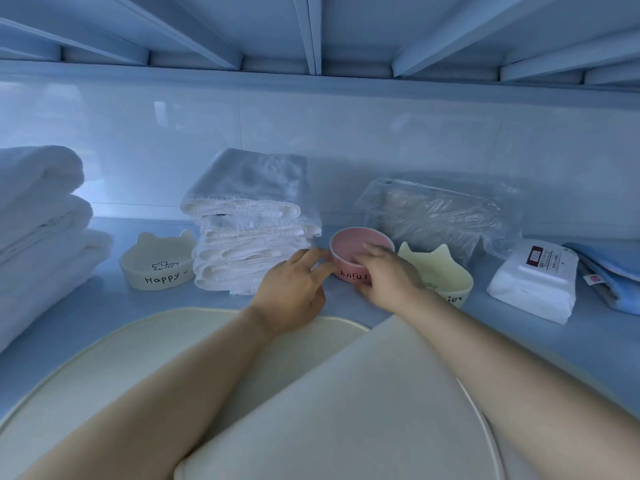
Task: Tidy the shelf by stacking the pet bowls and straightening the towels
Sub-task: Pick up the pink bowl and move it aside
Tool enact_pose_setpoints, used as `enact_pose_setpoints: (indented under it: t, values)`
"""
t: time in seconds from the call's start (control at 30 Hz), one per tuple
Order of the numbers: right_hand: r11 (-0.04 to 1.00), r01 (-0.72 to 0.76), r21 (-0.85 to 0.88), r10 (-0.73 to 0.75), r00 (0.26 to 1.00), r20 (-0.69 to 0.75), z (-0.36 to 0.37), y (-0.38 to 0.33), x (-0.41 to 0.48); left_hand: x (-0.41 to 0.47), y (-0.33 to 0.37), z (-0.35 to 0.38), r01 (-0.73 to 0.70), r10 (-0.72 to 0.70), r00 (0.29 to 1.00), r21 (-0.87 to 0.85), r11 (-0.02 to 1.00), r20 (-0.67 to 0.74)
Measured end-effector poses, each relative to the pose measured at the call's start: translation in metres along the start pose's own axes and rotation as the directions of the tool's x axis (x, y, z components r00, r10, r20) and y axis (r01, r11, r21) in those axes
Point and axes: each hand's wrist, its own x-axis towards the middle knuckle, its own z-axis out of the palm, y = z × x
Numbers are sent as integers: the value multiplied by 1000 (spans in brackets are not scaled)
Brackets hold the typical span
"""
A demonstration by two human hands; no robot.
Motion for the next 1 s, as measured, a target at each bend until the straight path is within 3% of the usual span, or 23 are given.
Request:
enact_pose_setpoints:
  t: [0.13,0.37,0.67,0.87,1.0]
  values:
    - [1000,-19,-22,19,1000,-2,2,-2,11,-5,-4,9,100,-99,995,-39,994,21]
    - [1000,-22,5,22,998,-61,11,-3,11,-10,-2,4,75,-75,997,11,997,9]
    - [998,-18,60,19,1000,-5,-2,-2,1,-9,0,3,81,-81,997,10,997,15]
    - [1000,-27,-11,25,990,-138,1,-16,-5,-11,0,4,74,-74,997,-7,997,9]
    - [999,-38,28,39,997,-66,11,-13,-2,-11,-1,3,64,-64,998,-7,998,12]
